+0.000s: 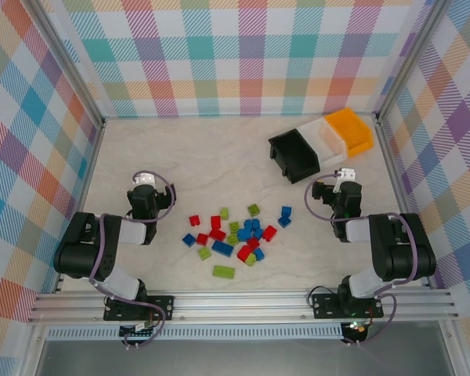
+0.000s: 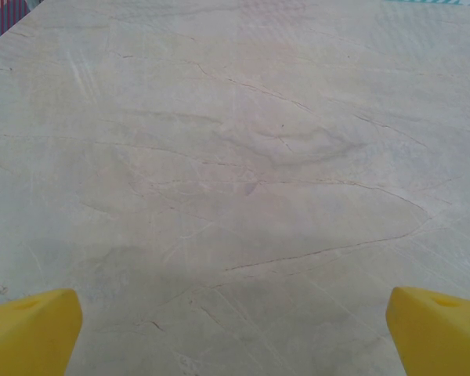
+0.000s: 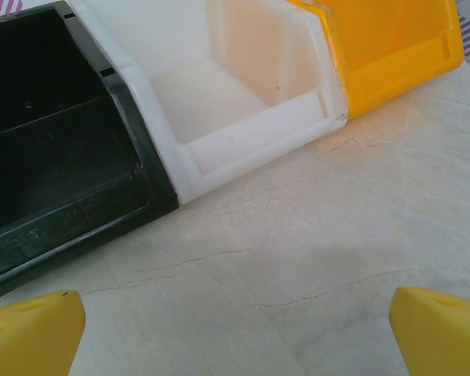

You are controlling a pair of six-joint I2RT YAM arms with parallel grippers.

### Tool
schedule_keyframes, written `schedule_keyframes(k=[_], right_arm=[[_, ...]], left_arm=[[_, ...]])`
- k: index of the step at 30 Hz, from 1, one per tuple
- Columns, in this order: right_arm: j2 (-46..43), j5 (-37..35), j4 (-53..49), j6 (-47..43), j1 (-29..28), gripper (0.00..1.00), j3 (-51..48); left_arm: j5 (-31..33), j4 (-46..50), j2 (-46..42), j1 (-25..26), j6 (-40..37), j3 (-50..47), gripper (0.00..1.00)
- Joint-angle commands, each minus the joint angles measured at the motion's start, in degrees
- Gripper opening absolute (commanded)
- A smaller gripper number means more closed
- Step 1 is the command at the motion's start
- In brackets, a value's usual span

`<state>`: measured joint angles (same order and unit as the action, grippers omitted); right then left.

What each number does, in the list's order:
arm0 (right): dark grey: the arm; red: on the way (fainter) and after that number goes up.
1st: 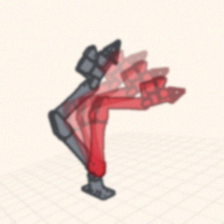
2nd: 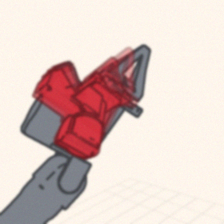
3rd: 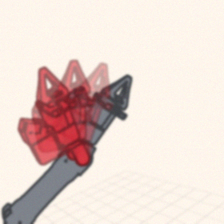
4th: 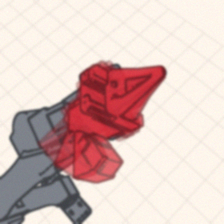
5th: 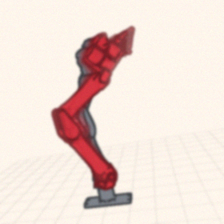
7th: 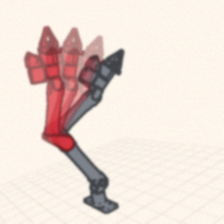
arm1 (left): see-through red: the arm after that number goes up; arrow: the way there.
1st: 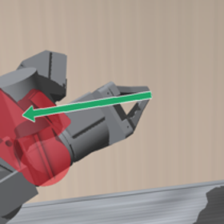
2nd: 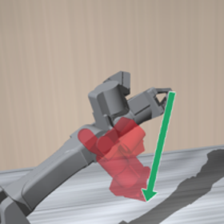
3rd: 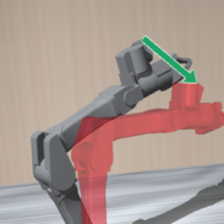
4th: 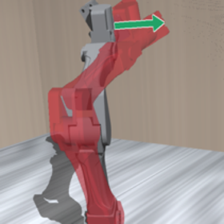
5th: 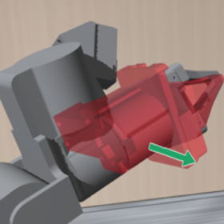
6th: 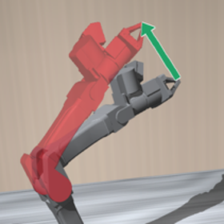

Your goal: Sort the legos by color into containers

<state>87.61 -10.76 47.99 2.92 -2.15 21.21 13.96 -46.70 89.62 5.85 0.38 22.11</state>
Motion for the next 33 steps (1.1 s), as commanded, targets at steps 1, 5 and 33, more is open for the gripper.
schedule_keyframes(k=[1,5,33], right_arm=[[0.1,1.18,2.17,0.33,0.43,1.0,0.76],[0.08,1.18,2.15,0.3,0.41,1.0,0.76],[-6.97,7.02,-60.97,22.84,-6.86,1.0,36.57]], left_arm=[[-0.51,-0.94,-0.23,-0.66,-0.32,1.1,1.0],[-0.52,-0.94,-0.24,-0.65,-0.37,1.1,1.0],[4.69,70.69,-13.12,-1.58,41.67,35.87,0.96]])
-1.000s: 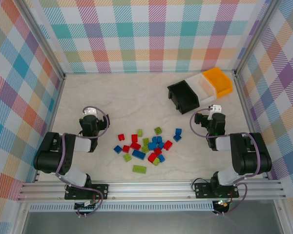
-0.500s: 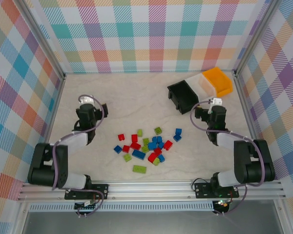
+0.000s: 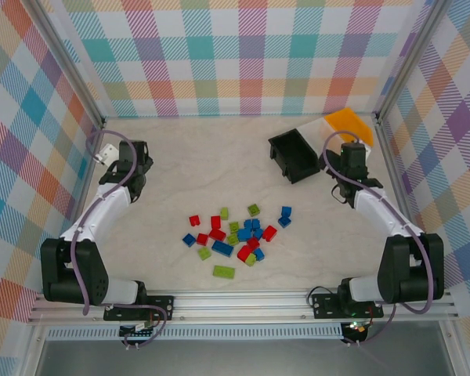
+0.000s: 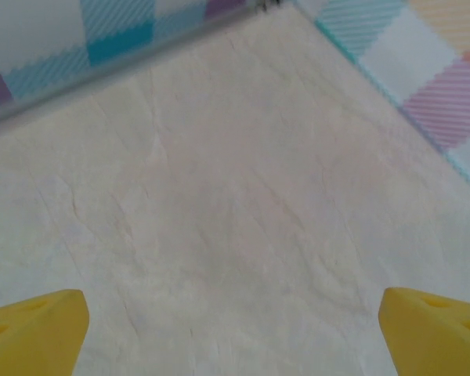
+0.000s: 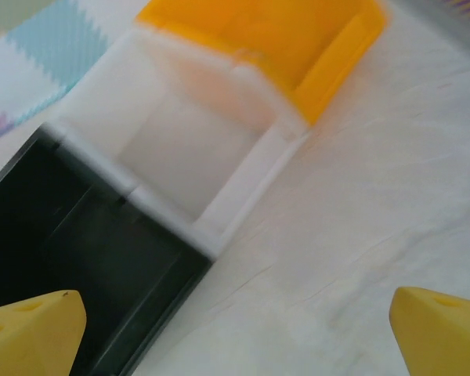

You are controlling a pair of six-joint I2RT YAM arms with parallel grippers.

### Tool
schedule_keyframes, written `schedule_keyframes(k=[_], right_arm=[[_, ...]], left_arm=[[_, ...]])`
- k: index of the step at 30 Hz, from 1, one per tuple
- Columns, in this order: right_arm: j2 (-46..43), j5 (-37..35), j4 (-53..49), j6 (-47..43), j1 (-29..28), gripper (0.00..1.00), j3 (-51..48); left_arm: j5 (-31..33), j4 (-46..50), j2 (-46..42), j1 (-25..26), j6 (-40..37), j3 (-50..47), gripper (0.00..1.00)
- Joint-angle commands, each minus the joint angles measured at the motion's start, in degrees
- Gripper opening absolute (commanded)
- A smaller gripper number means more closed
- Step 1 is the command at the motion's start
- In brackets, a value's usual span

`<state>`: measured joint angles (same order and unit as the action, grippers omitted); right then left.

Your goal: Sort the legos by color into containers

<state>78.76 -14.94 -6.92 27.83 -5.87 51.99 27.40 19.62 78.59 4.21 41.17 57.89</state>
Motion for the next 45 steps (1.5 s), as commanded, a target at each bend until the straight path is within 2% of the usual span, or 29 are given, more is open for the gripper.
schedule_keyframes(k=[1,4,7,15,18,28,35,40,45], right_arm=[[3.92,11.93,-7.89,-3.4,-5.11,1.0,8.79],[10.75,12.94,-12.17,-5.93,-10.1,1.0,18.01],[18.21,12.46,-15.47,-5.27,-12.15,1.0,25.54],[31.72,4.0,-22.22,-4.08,-13.2,1.0,40.34],[35.34,5.64,-24.22,-3.46,-13.66,0.99,42.9],[41.81,6.41,-25.68,1.89,-20.87,0.96,47.35],[43.6,5.79,-24.26,14.27,-29.27,0.97,51.98],[48.55,7.33,-22.55,21.85,-34.8,0.97,60.69],[55.07,14.25,-19.26,24.03,-37.76,0.97,73.28]], left_arm=[[-10.76,4.93,-2.18,0.85,0.66,0.83,0.99],[-13.65,5.98,-1.43,4.26,-0.11,2.92,1.0],[-16.19,6.67,-0.22,6.95,0.27,4.0,1.0],[-20.71,7.22,2.27,12.49,1.89,3.99,1.0],[-21.31,8.56,3.16,13.61,2.36,4.26,1.0],[-21.04,12.42,2.26,13.63,3.93,4.95,1.0],[-14.37,16.5,-4.42,13.47,5.54,3.03,1.0],[-12.74,19.88,-7.75,10.56,5.81,2.07,1.0],[-14.36,19.89,-10.9,7.26,5.36,-0.31,1.0]])
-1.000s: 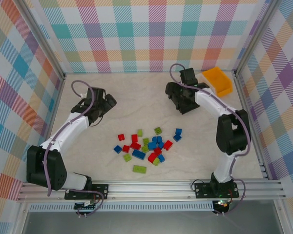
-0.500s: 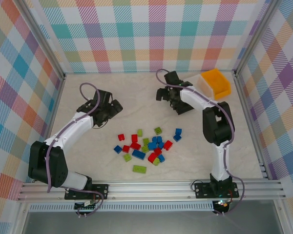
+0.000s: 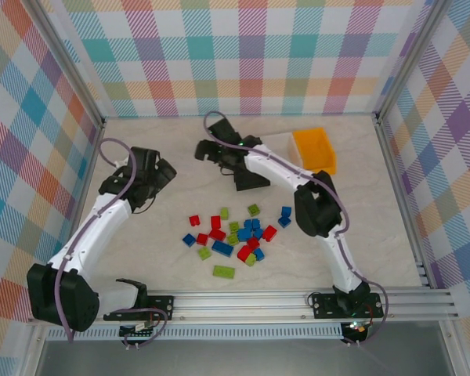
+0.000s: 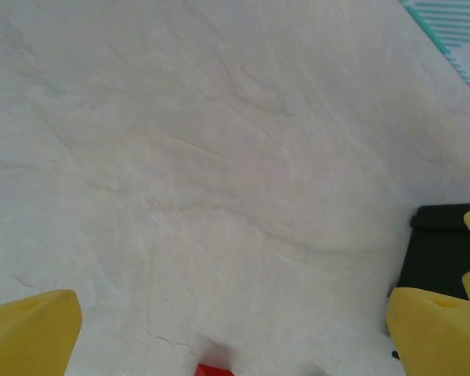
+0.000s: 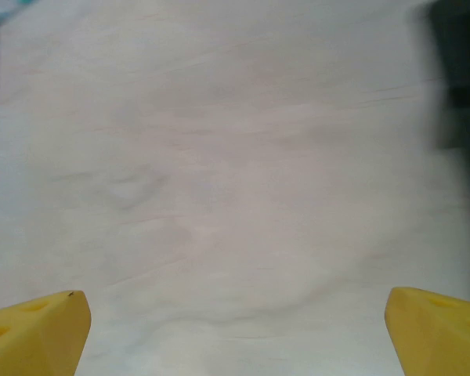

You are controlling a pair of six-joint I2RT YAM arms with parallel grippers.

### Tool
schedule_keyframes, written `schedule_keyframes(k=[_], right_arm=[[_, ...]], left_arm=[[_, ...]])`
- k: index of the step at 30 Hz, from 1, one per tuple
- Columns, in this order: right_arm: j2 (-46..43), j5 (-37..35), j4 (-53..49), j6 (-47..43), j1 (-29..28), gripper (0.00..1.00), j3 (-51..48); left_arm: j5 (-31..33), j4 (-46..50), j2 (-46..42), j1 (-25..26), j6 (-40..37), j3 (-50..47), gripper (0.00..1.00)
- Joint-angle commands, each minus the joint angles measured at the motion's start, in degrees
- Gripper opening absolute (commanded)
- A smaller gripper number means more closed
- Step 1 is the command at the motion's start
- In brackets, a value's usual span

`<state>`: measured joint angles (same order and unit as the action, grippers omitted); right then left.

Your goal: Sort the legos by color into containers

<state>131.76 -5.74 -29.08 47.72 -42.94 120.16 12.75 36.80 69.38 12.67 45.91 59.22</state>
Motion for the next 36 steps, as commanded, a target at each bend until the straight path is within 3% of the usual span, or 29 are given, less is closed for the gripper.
schedule_keyframes(k=[1,6,10,16,20,28,36], right_arm=[[2.48,6.73,4.35,4.29,-0.86,0.97,5.98],[-1.71,6.15,4.62,0.03,-0.76,0.97,5.42],[-11.28,2.33,1.43,-7.37,1.8,0.95,-2.95],[-26.47,0.65,0.84,-13.22,14.42,0.98,-24.07],[-31.4,-1.75,-1.42,-18.03,25.01,1.0,-31.03],[-24.27,2.49,-0.82,-21.65,38.37,1.0,-27.91],[-13.05,5.8,-3.65,-24.17,42.91,1.0,-17.9]], left_arm=[[-0.09,2.49,-1.93,-1.47,0.36,-1.91,1.0],[-2.17,1.54,-0.48,-1.59,-0.35,-1.82,1.0],[-5.11,-0.22,1.59,-1.34,-0.39,-1.23,1.0],[-6.3,-1.9,5.54,2.09,-0.91,0.81,1.0],[-6.33,-1.49,8.31,3.61,-1.35,2.02,1.0],[-7.48,-0.4,9.17,4.03,-2.56,2.74,1.0],[-7.19,0.9,8.6,4.03,-3.53,3.08,1.0]])
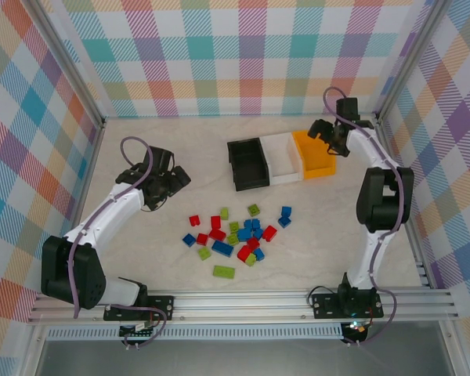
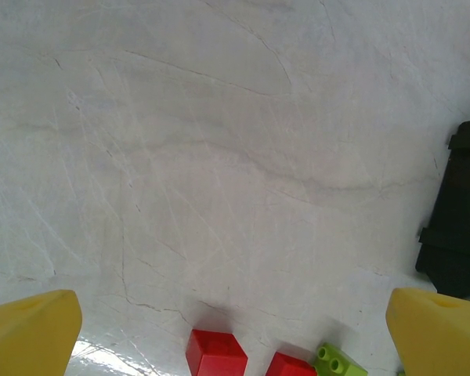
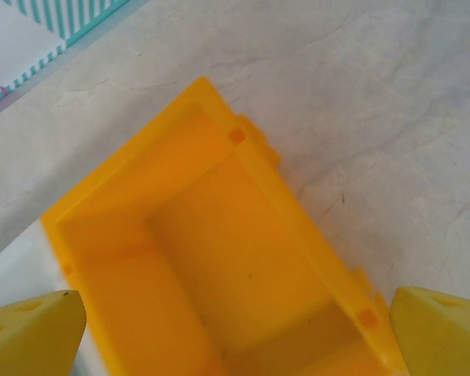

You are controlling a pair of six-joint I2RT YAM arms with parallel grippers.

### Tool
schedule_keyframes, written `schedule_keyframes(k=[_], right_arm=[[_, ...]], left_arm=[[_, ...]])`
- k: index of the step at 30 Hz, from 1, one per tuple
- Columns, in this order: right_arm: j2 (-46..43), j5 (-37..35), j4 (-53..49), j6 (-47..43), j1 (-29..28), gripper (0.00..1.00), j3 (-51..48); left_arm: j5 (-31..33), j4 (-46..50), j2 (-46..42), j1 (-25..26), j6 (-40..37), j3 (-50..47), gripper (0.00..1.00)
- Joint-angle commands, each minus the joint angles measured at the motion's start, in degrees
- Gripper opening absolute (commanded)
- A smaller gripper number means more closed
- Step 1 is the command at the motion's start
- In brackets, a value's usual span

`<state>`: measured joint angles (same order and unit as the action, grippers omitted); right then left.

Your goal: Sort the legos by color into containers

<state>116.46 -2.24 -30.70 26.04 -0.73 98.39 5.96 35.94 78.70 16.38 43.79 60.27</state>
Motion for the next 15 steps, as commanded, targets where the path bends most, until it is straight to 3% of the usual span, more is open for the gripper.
schedule_keyframes(k=[1,8,15], right_arm=[[3.58,2.57,-2.56,-2.89,0.92,1.0,5.15],[9.45,6.28,-4.09,-4.46,0.67,1.0,10.11],[8.15,5.29,-4.22,-5.23,-4.18,1.0,9.24]], left_arm=[[-0.28,1.93,-0.65,0.32,-1.4,2.22,1.0],[0.07,1.69,0.28,0.4,-1.24,2.49,1.0],[-0.68,0.71,1.63,0.41,-0.98,2.48,1.0]])
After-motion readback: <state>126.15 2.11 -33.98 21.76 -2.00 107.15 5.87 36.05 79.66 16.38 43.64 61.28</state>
